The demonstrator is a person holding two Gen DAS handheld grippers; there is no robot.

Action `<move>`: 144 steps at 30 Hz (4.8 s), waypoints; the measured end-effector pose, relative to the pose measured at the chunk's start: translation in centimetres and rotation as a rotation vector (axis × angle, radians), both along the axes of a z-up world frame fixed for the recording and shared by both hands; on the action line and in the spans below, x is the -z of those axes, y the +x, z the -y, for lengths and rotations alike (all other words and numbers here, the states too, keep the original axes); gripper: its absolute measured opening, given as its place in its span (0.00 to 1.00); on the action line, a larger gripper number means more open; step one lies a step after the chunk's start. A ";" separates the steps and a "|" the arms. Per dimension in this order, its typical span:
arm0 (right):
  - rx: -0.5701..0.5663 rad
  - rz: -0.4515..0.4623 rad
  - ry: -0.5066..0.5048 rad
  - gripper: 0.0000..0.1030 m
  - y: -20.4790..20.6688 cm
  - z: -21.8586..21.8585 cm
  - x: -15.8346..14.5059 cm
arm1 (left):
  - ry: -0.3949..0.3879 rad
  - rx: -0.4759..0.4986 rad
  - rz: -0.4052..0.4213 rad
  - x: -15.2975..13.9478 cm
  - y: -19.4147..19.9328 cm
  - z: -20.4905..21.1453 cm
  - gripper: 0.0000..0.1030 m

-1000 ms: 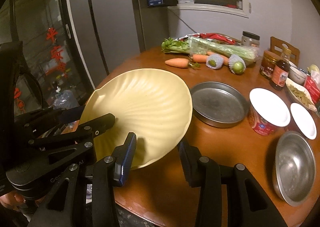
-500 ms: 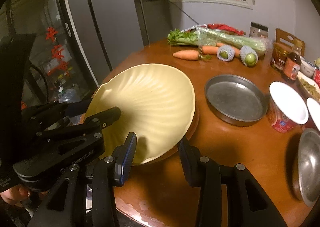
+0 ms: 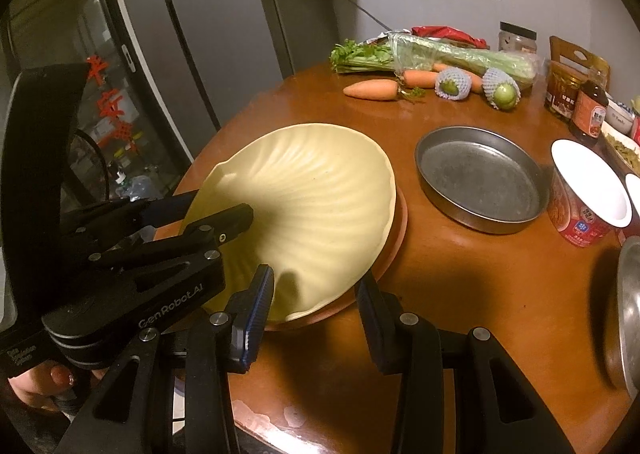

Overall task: Organize plates and bowls
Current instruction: 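Lift the shell plate with the left gripper and carry it over the pink plate, then lower the shell plate onto the pink plate and open the left gripper, then move the left gripper to the grey metal tray and grasp its rim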

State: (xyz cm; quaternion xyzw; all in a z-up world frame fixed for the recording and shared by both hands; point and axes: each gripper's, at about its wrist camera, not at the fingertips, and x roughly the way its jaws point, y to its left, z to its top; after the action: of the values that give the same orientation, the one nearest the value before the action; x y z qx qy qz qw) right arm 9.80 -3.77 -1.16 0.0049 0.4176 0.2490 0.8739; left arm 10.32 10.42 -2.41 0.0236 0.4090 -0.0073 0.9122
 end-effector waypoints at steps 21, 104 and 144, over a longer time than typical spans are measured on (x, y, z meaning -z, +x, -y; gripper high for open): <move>0.000 -0.011 0.027 0.44 0.0 0.3 0.0 | 0.002 -0.010 -0.011 0.5 1.2 -0.1 0.41; 0.337 0.096 0.132 0.66 0.4 15.4 -4.9 | 0.014 0.168 0.057 -8.3 3.2 11.5 0.56; 0.432 -0.172 0.091 0.66 9.3 12.0 1.2 | 0.029 0.166 -0.175 -0.6 15.9 11.6 0.56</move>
State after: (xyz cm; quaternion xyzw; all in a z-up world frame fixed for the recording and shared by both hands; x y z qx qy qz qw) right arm 19.09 -15.82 -2.37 0.1549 0.4682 0.0736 0.8668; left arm 26.24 -1.20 -1.86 0.0699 0.4838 -0.0789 0.8688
